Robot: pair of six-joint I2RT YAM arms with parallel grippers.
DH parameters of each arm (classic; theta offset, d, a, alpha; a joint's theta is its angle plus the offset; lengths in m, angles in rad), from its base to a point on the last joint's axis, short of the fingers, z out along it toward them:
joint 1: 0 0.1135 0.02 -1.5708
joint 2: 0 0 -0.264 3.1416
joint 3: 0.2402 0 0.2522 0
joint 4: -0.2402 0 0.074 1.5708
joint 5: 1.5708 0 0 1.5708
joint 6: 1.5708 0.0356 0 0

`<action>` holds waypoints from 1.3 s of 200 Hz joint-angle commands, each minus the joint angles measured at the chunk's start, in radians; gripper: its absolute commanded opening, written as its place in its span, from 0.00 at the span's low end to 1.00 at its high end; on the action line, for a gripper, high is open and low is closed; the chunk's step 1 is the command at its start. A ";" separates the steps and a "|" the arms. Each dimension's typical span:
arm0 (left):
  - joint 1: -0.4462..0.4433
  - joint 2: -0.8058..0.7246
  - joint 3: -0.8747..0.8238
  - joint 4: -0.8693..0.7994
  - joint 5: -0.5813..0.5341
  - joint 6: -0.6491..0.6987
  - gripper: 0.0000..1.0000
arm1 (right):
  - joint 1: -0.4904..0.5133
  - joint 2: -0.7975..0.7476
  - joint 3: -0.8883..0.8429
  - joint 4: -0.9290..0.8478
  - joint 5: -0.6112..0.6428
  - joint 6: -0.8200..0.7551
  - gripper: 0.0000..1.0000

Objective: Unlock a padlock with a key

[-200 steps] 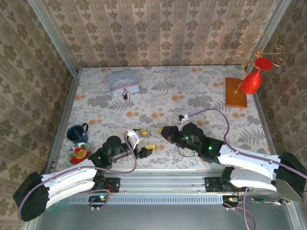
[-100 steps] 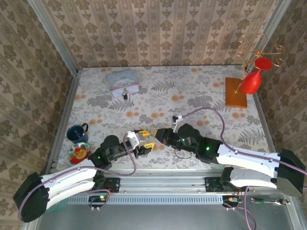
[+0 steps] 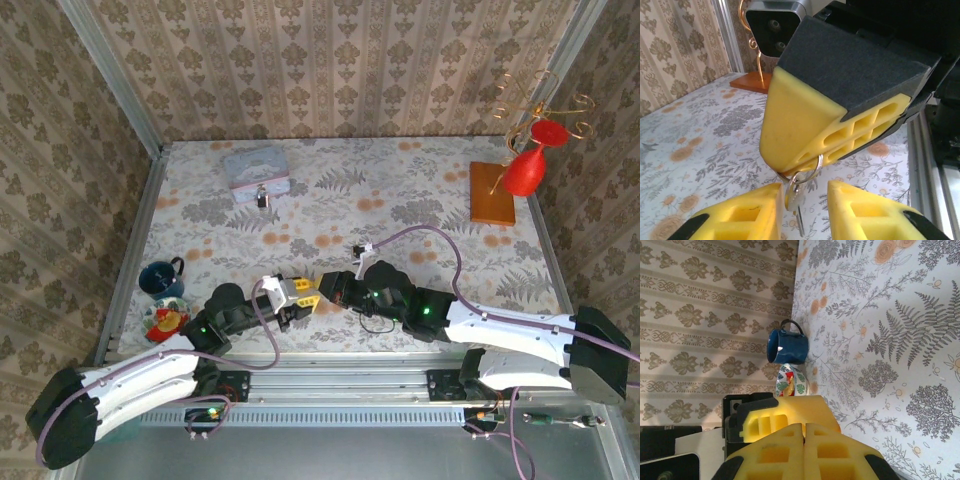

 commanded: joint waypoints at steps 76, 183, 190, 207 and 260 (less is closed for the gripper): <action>0.015 0.008 -0.004 0.016 -0.034 -0.010 0.12 | 0.007 0.000 0.043 0.032 0.002 -0.009 0.00; 0.017 0.011 -0.008 0.023 -0.049 -0.017 0.09 | 0.008 -0.021 0.038 -0.016 0.048 -0.031 0.00; 0.017 0.011 -0.008 0.023 -0.049 -0.017 0.08 | 0.007 -0.023 0.037 -0.021 0.055 -0.032 0.00; 0.017 0.011 -0.005 0.019 -0.048 -0.017 0.06 | 0.006 -0.023 0.031 -0.024 0.063 -0.032 0.00; 0.017 0.011 0.016 -0.023 -0.035 -0.016 0.00 | -0.020 -0.050 0.009 -0.067 0.082 -0.042 0.00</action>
